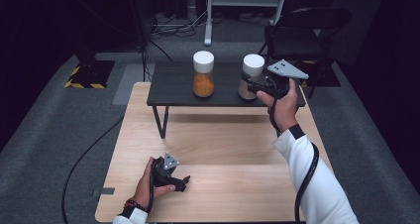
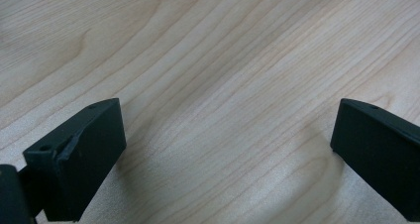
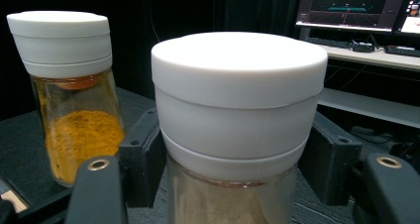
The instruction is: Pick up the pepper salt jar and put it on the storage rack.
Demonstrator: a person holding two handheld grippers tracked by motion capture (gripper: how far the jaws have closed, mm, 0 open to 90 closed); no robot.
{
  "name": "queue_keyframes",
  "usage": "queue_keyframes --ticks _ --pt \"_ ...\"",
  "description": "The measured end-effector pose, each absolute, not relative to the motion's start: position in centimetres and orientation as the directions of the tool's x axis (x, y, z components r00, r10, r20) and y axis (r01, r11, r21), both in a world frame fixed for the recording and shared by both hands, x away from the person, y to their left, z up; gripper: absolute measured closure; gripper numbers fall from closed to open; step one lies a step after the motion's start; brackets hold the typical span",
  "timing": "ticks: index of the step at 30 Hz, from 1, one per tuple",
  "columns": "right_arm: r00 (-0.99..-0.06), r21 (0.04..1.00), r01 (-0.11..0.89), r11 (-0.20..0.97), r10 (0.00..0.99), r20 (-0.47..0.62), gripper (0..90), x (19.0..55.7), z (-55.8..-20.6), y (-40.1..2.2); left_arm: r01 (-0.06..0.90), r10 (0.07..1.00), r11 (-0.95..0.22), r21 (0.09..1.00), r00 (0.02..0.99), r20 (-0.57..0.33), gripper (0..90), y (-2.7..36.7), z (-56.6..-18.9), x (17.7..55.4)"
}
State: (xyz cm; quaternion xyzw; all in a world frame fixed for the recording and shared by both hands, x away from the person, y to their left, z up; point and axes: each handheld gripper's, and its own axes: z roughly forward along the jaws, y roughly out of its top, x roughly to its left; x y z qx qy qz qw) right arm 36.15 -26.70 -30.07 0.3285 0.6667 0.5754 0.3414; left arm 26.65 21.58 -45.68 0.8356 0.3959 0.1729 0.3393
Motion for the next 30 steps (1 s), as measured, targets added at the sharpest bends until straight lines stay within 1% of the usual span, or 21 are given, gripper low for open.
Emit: queue_keyframes --ticks 3,12,16,17,20,23,26,27,30 --pt "-0.552 0.992 0.042 0.117 0.83 -0.074 34.3 36.1 -30.3 -27.0 0.544 0.779 -0.457 0.704 0.627 0.021 0.5 21.6 -45.7 26.6" --pt "-0.549 0.987 0.053 0.149 0.83 -0.096 32.5 36.1 -29.8 -27.1 0.544 0.779 -0.457 0.704 0.627 0.021 0.6 21.6 -45.7 26.6" --pt "-0.547 0.984 0.062 0.166 0.831 -0.106 23.7 36.2 -29.4 -27.1 0.544 0.778 -0.458 0.703 0.628 0.021 0.5 21.6 -45.7 26.7" --pt "-0.547 0.984 0.062 0.166 0.831 -0.106 23.7 36.2 -29.4 -27.1 0.544 0.778 -0.458 0.703 0.628 0.021 0.5 21.6 -45.7 26.7" --pt "-0.543 0.979 0.073 0.189 0.831 -0.12 13.9 36.2 -29.0 -27.0 0.543 0.777 -0.458 0.703 0.629 0.021 0.5 21.6 -45.7 26.7" --pt "-0.53 0.975 0.068 0.212 0.835 -0.145 6.1 36.0 -29.0 -26.7 0.543 0.777 -0.458 0.704 0.629 0.02 0.4 21.6 -45.7 26.7" --pt "-0.528 0.968 0.066 0.243 0.831 -0.172 3.3 35.8 -28.7 -26.7 0.543 0.777 -0.459 0.703 0.629 0.021 0.4 21.6 -45.7 26.7" --pt "-0.535 0.962 0.065 0.264 0.823 -0.19 0.9 35.8 -28.4 -26.8 0.543 0.777 -0.458 0.704 0.629 0.02 0.4 21.6 -45.7 26.7" --pt "-0.54 0.958 0.065 0.278 0.817 -0.201 0.0 35.7 -27.8 -27.1 0.543 0.777 -0.458 0.704 0.629 0.021 0.4 21.6 -45.7 26.7"
